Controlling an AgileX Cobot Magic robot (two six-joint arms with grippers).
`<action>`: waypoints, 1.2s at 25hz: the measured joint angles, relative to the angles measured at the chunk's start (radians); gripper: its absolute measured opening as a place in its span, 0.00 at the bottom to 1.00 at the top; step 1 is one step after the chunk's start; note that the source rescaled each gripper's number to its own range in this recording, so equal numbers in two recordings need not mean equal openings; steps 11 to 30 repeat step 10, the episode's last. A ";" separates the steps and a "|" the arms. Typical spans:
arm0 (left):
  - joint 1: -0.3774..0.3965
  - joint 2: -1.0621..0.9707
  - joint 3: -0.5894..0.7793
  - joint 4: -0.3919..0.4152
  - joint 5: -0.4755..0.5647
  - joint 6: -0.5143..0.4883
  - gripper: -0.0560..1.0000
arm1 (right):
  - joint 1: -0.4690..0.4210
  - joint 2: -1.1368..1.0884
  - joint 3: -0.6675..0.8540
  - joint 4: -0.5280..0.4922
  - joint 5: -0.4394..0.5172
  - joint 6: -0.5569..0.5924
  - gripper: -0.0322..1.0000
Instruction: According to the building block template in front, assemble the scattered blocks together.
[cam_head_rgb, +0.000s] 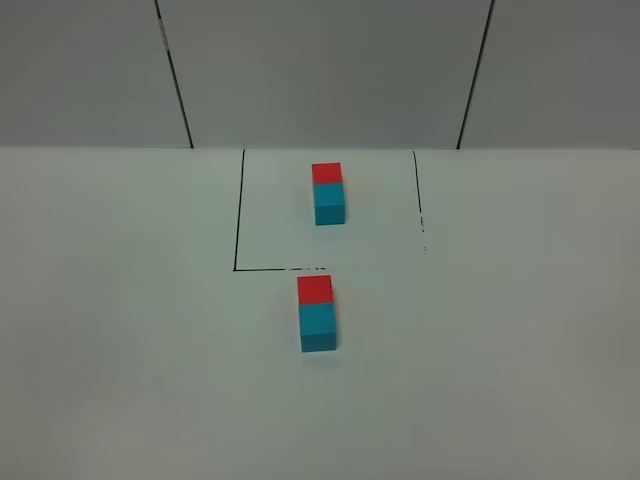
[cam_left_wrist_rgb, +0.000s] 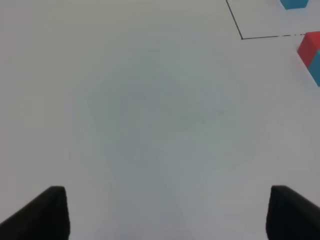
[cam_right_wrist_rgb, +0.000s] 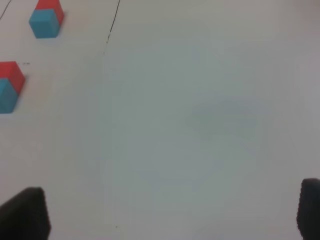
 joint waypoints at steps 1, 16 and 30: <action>0.000 0.000 0.000 0.000 0.000 0.000 0.69 | 0.000 0.000 0.000 0.000 0.000 -0.001 1.00; 0.000 0.000 0.000 0.000 0.000 0.000 0.69 | 0.001 0.000 0.000 0.000 0.000 -0.001 1.00; 0.000 0.000 0.000 0.000 0.000 0.000 0.69 | 0.001 0.000 0.000 0.000 0.000 -0.001 1.00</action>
